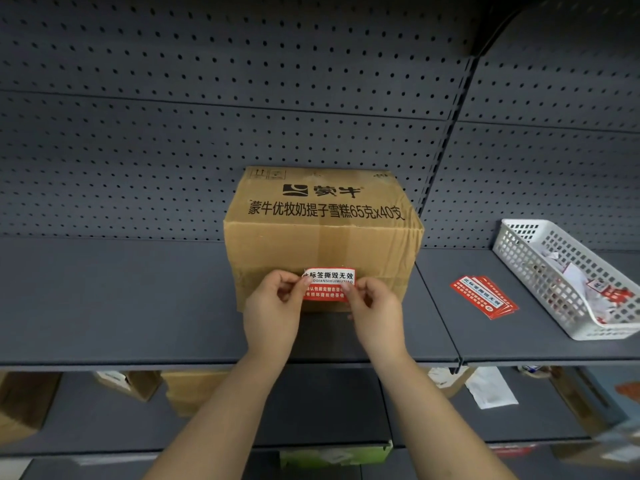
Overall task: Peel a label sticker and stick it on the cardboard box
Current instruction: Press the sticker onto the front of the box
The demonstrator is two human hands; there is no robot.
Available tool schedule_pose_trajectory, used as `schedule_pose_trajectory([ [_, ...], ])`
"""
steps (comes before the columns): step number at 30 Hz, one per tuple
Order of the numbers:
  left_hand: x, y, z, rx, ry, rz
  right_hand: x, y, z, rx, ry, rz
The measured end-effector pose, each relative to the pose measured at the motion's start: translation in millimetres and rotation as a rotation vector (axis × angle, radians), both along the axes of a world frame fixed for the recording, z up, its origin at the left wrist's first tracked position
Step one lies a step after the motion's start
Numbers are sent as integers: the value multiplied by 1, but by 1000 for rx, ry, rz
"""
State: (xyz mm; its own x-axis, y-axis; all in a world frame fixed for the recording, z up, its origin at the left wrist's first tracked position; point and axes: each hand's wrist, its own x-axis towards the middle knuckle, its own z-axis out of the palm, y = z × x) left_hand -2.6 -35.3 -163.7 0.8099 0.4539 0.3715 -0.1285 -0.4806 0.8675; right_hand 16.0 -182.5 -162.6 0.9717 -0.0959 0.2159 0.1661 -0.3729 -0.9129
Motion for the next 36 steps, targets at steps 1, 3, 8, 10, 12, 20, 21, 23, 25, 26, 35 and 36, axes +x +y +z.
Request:
schedule_pose_trajectory([
  [1,1,0,-1,26,-2,12,1,0,-1,-9,-1,-6],
  [3,2,1,-2,106,-18,31,4,1,-2,-16,-7,-18],
  [8,6,4,-1,220,-51,53,11,4,-4,-6,-13,-46],
  [10,7,4,-2,234,-50,61,11,6,-5,-25,-8,-51],
  [12,10,5,-2,264,-51,73,14,6,-7,-49,-17,-57],
  [20,15,15,-9,404,-20,114,21,3,-17,-393,-243,-132],
  [21,16,18,-12,428,-27,119,23,1,-19,-430,-274,-145],
  [23,18,25,-17,492,-51,128,26,-5,-23,-482,-334,-163],
  [25,17,34,-22,552,-59,135,28,-12,-26,-531,-348,-171],
  [26,15,39,-25,573,-58,131,29,-17,-28,-556,-348,-173],
  [35,16,12,-22,606,-10,50,26,4,-25,-637,-366,-95],
  [36,18,10,-22,598,0,48,28,6,-23,-635,-351,-103],
])
